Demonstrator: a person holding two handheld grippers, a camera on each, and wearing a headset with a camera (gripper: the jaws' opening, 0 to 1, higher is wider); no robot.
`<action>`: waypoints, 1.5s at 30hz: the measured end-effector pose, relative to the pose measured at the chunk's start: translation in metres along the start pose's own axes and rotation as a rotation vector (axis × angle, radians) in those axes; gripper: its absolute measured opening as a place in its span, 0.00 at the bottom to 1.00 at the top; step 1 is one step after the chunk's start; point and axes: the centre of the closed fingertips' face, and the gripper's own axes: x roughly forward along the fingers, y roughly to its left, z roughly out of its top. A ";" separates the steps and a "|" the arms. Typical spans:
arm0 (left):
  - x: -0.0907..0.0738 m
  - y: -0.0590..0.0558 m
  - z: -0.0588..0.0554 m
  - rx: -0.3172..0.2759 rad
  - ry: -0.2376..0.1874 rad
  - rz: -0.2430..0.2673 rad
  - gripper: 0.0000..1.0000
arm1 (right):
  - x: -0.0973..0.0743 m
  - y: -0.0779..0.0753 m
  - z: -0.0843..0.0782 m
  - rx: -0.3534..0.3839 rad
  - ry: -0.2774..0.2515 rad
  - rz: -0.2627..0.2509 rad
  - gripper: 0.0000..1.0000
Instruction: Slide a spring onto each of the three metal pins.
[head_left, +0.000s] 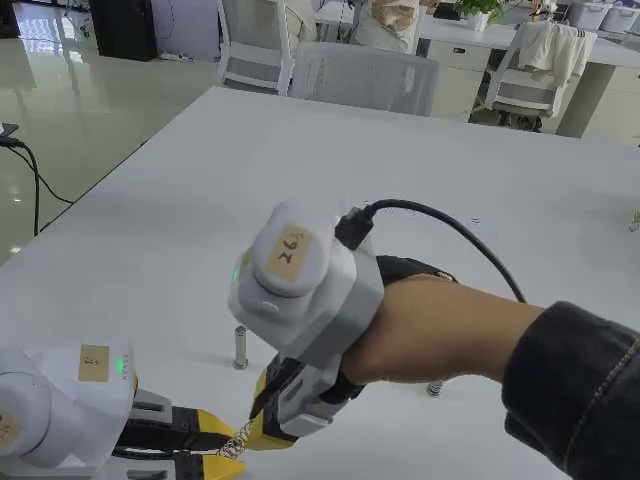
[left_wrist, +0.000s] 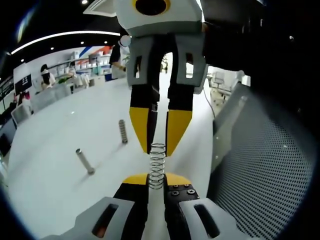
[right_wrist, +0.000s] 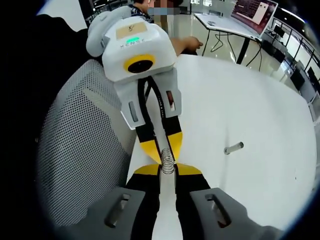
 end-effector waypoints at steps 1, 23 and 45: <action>0.000 0.000 0.001 0.000 -0.003 0.000 0.03 | -0.001 0.000 0.002 -0.001 -0.008 -0.001 0.08; 0.002 -0.004 0.004 0.013 0.000 -0.017 0.02 | 0.008 0.003 -0.002 -0.072 0.029 -0.003 0.09; -0.001 -0.002 0.012 -0.011 -0.047 -0.013 0.02 | 0.011 0.001 0.000 -0.048 0.023 -0.001 0.08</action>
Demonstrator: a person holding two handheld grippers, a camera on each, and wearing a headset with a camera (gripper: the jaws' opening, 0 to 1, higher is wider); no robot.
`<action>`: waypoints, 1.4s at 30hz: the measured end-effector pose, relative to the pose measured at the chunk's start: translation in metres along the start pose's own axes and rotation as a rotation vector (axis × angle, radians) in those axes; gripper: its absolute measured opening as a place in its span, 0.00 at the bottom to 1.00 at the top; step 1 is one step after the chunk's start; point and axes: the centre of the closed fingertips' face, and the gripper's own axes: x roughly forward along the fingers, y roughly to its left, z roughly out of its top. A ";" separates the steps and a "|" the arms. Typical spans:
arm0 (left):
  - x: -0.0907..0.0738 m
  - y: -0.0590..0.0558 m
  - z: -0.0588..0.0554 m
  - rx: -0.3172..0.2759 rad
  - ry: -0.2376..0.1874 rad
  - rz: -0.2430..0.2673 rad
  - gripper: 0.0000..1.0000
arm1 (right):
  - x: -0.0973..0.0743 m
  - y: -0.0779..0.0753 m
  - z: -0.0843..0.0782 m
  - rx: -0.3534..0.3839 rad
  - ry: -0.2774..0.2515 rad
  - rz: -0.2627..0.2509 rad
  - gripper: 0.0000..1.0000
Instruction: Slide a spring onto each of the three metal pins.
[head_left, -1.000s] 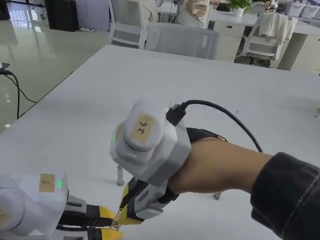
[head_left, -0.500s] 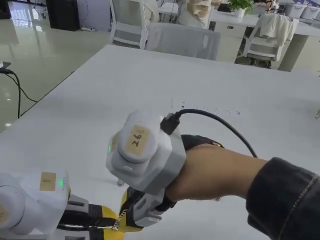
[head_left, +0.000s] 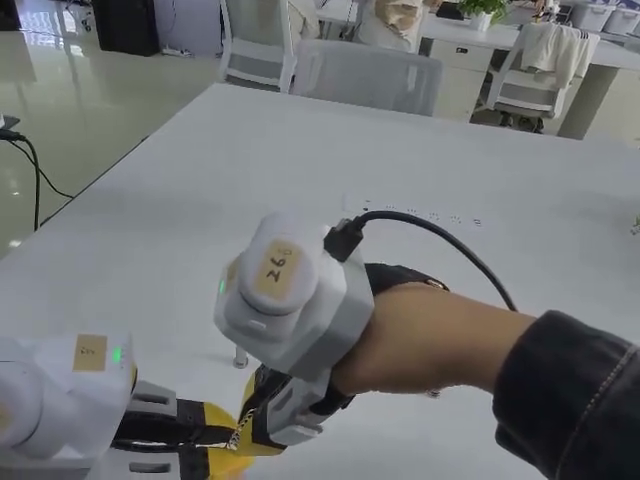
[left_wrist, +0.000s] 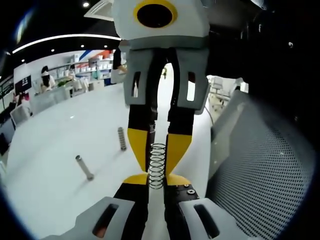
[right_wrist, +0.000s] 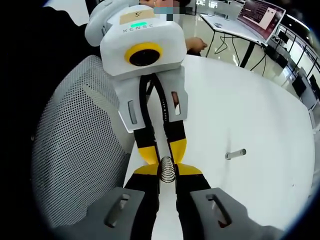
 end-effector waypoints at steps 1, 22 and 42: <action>0.000 0.000 0.000 -0.004 -0.001 0.001 0.02 | 0.000 -0.001 0.000 0.001 0.001 0.000 0.08; -0.001 0.011 -0.008 -0.065 -0.016 0.037 0.05 | -0.010 -0.019 0.003 0.000 0.017 -0.027 0.08; -0.012 0.036 -0.015 -0.148 -0.027 0.156 0.41 | -0.029 -0.050 -0.001 0.008 0.037 -0.091 0.08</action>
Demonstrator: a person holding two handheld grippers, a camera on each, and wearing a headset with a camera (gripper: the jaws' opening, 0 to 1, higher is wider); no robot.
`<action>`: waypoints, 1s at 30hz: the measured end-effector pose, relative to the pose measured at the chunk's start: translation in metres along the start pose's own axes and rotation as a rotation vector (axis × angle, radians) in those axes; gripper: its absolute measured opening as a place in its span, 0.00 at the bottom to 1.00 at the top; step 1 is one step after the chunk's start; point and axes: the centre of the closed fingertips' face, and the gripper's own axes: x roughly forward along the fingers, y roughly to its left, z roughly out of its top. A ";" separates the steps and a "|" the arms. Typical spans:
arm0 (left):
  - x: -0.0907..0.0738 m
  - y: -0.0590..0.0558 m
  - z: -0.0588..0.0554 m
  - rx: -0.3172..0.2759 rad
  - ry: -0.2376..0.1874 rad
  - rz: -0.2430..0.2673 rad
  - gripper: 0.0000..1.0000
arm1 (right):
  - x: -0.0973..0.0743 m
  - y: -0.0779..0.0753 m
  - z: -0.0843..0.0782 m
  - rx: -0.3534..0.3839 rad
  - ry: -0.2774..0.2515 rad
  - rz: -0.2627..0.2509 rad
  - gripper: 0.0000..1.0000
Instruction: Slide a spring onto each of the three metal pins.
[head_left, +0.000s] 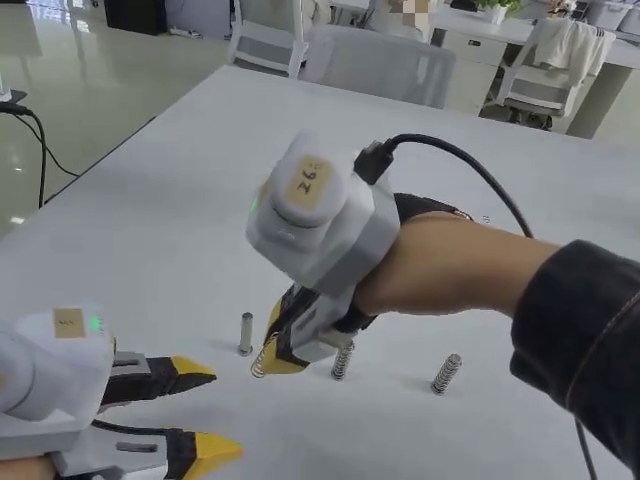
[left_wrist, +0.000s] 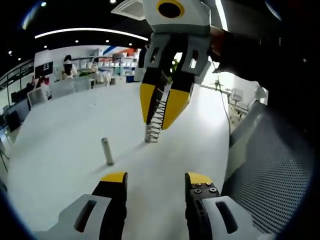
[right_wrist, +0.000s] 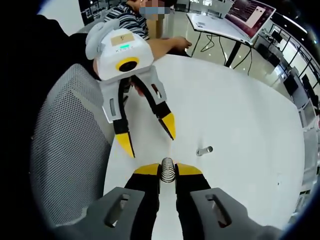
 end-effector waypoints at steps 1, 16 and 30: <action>0.000 0.001 0.000 -0.003 -0.002 0.005 0.43 | 0.000 -0.001 0.000 0.000 0.001 -0.002 0.08; -0.005 0.014 0.004 -0.030 -0.051 0.065 0.66 | -0.005 -0.021 0.002 -0.019 0.030 -0.039 0.08; -0.007 0.014 0.003 -0.042 -0.060 0.065 0.69 | 0.002 -0.051 0.005 -0.050 0.081 -0.104 0.08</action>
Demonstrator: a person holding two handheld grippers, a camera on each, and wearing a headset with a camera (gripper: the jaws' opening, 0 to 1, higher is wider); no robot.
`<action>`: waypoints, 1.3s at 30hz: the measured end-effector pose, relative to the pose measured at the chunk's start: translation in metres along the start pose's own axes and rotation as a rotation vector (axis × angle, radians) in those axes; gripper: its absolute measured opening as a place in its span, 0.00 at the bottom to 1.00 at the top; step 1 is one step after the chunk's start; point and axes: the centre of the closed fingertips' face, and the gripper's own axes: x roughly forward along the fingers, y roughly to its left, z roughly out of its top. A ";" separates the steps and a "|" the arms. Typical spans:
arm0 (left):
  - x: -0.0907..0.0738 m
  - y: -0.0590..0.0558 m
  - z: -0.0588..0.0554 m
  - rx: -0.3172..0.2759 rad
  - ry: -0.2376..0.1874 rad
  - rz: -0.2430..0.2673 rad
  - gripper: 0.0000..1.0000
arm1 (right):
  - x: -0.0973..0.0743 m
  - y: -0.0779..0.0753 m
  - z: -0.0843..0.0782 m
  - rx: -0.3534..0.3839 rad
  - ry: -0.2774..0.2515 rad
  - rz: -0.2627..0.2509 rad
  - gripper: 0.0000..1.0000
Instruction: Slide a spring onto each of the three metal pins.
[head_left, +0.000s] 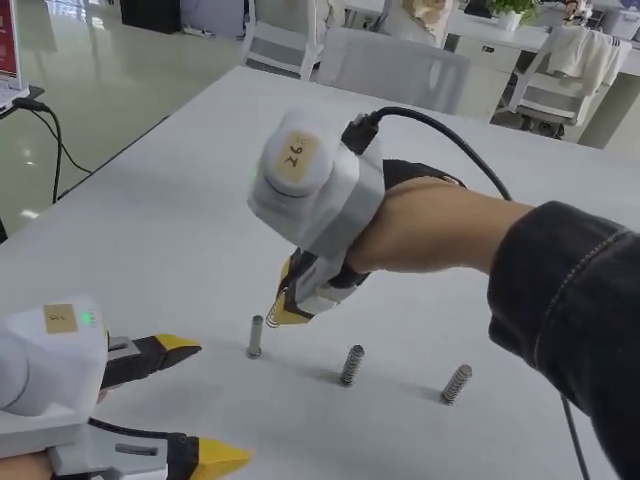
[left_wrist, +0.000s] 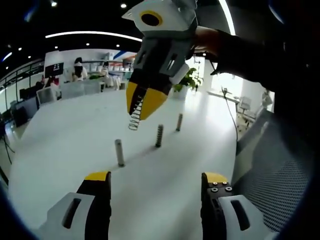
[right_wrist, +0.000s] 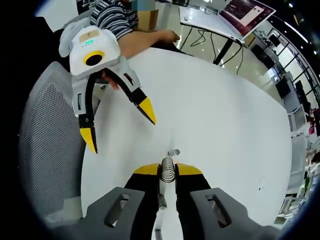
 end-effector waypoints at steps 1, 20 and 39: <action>0.000 0.000 0.000 -0.002 0.000 -0.001 0.69 | 0.001 -0.001 0.000 -0.001 0.001 0.001 0.08; 0.001 0.001 -0.002 -0.005 0.006 -0.004 0.67 | 0.023 -0.017 0.003 0.000 0.012 0.022 0.08; -0.001 0.003 -0.005 -0.016 0.010 0.003 0.65 | 0.043 -0.015 -0.003 -0.002 0.067 0.055 0.08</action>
